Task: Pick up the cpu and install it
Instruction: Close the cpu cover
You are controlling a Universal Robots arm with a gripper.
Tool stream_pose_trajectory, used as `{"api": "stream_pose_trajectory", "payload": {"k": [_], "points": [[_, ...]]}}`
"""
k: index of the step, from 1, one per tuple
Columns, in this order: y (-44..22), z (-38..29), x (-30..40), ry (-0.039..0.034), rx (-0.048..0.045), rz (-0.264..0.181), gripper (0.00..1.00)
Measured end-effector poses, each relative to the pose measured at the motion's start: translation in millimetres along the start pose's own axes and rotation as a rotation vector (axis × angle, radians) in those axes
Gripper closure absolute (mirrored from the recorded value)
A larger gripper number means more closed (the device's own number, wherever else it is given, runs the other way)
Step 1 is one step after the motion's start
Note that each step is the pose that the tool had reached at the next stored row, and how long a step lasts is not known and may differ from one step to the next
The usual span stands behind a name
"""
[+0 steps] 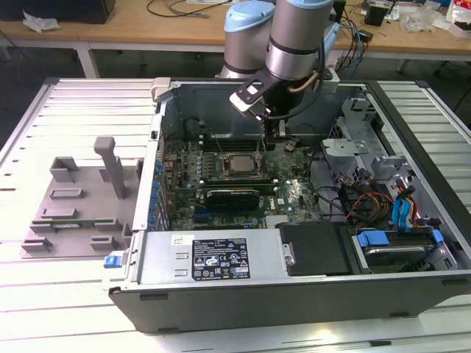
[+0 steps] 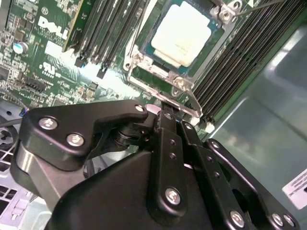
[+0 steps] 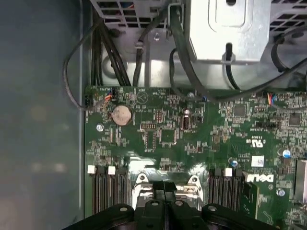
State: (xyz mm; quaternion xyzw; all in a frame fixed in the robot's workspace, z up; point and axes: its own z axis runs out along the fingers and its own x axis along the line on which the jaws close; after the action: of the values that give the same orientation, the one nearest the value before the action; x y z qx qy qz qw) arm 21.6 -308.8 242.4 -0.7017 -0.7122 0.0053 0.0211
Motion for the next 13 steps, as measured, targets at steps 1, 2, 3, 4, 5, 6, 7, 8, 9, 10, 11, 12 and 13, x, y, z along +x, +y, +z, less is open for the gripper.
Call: {"api": "stream_pose_trajectory", "payload": {"k": [1, 2, 3, 4, 5, 6, 7, 8, 9, 10, 11, 12, 13], "points": [[-2.5, 0.1, 0.0, 0.0000, 0.0001, 0.000, 0.89], [-4.5, 0.2, 0.1, 0.0000, 0.0000, 0.000, 0.89], [-7.0, 0.2, 0.1, -0.0001, 0.0000, 0.000, 0.89], [-9.8, 0.4, 0.1, 0.0000, 0.0000, 0.000, 0.89], [-12.0, 0.5, 0.2, 0.0000, 0.0000, 0.000, 0.89], [-15.2, 1.3, 0.3, -0.0001, 0.0000, 0.000, 0.89], [-16.7, 1.8, 0.2, -0.0002, 0.0000, 0.000, 0.89], [-17.8, 2.5, 0.2, -0.0001, 0.0000, 0.000, 0.89], [-19.4, 3.3, 0.2, -0.0001, 0.0000, 0.000, 0.89], [-20.6, 3.9, 0.2, -0.0001, 0.0000, 0.000, 0.89], [-22.4, 5.2, 0.2, 0.0000, 0.0000, 0.000, 0.89], [-23.5, 6.3, 0.2, -0.0001, 0.0001, 0.000, 0.89], [-24.4, 7.6, 0.2, -0.0001, 0.0000, 0.000, 0.89]]}}
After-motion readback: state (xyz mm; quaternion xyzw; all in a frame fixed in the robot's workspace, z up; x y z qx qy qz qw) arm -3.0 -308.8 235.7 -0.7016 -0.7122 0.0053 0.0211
